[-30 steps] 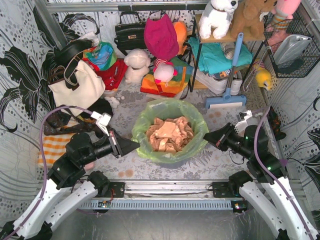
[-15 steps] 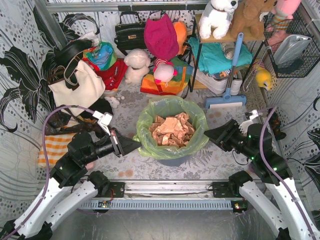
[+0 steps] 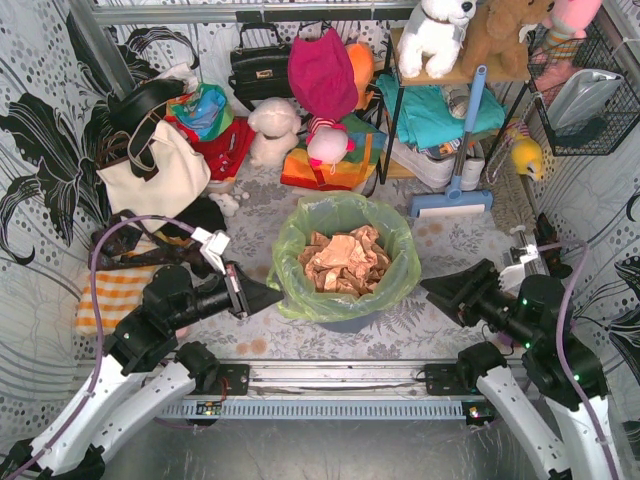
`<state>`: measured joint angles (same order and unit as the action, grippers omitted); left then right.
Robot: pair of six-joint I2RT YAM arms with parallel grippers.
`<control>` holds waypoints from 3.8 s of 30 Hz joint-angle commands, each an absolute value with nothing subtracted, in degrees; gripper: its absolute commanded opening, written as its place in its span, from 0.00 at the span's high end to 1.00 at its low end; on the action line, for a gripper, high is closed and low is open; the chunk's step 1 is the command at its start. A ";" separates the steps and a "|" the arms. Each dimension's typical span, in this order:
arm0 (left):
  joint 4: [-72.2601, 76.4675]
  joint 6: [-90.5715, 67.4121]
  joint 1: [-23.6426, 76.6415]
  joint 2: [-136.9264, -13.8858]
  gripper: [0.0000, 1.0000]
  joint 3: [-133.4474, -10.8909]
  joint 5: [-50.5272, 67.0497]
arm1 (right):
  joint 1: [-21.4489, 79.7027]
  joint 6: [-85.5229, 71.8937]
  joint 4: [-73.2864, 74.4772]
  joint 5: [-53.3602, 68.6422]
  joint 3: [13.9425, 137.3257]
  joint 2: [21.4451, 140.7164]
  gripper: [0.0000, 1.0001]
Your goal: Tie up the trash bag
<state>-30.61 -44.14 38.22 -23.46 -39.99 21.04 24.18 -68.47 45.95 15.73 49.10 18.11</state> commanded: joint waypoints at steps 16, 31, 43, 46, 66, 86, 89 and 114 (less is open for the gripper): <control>-26.41 -43.82 38.28 -26.12 1.00 -38.66 23.71 | -26.55 -61.41 57.66 66.09 45.48 8.82 0.49; -28.38 -42.70 38.25 -26.00 1.00 -40.74 21.84 | -36.55 -76.07 27.67 79.32 29.82 11.44 0.56; -31.63 -39.97 38.32 -26.31 0.99 -43.89 19.85 | -36.91 -71.04 32.21 64.05 32.99 15.07 0.51; -30.93 -39.99 38.32 -26.91 0.99 -43.27 20.01 | -36.92 -71.75 30.07 62.25 31.38 14.30 0.50; -29.06 -40.78 38.32 -28.11 0.99 -41.45 21.35 | -14.84 -41.23 41.68 51.81 46.16 34.37 0.47; -34.54 -39.38 38.30 -28.22 0.99 -41.48 25.53 | -0.96 -42.61 35.68 58.25 34.18 34.53 0.41; -33.88 -39.54 38.32 -28.00 0.99 -41.13 25.68 | 0.66 -43.45 33.78 57.15 34.05 35.70 0.42; -50.24 -29.19 38.32 -30.63 1.00 -45.04 41.35 | 9.40 -39.66 43.89 54.93 44.43 38.06 1.00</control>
